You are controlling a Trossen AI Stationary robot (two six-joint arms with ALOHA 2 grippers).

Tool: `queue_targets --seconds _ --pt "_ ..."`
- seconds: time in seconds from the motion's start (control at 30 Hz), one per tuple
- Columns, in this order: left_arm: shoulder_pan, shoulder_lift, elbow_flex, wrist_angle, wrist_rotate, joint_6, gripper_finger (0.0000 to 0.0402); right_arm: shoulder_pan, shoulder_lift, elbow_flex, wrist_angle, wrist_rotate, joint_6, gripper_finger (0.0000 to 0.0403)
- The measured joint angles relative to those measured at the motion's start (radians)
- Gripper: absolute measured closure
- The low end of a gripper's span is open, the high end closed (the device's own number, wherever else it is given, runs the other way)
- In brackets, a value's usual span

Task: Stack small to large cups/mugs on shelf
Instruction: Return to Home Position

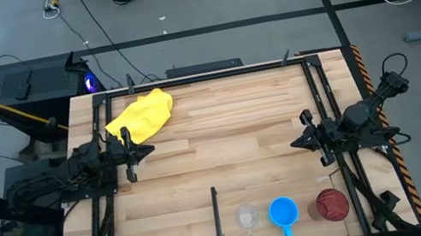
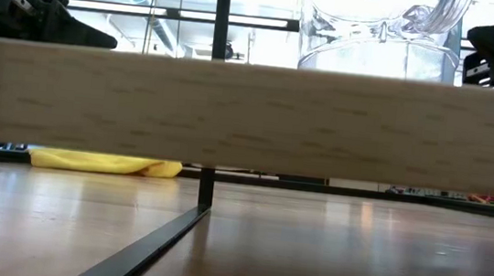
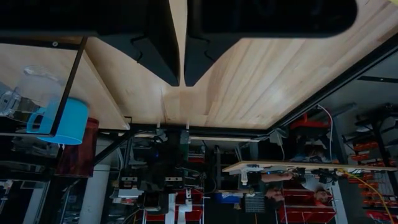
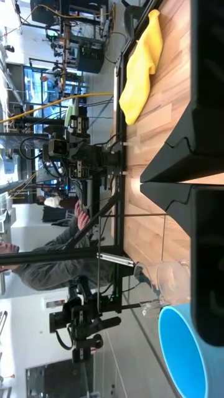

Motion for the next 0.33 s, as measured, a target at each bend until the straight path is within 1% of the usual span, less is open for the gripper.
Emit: queue_targets --seconds 0.2,0.33 --pt "0.0 0.0 0.0 0.0 0.0 0.0 0.0363 0.0 0.0 0.0 0.0 0.0 0.0 0.0386" --pt "0.0 0.0 0.0 0.0 0.0 0.0 0.0366 0.0 0.0 0.0 0.0 0.0 0.0 0.0386"
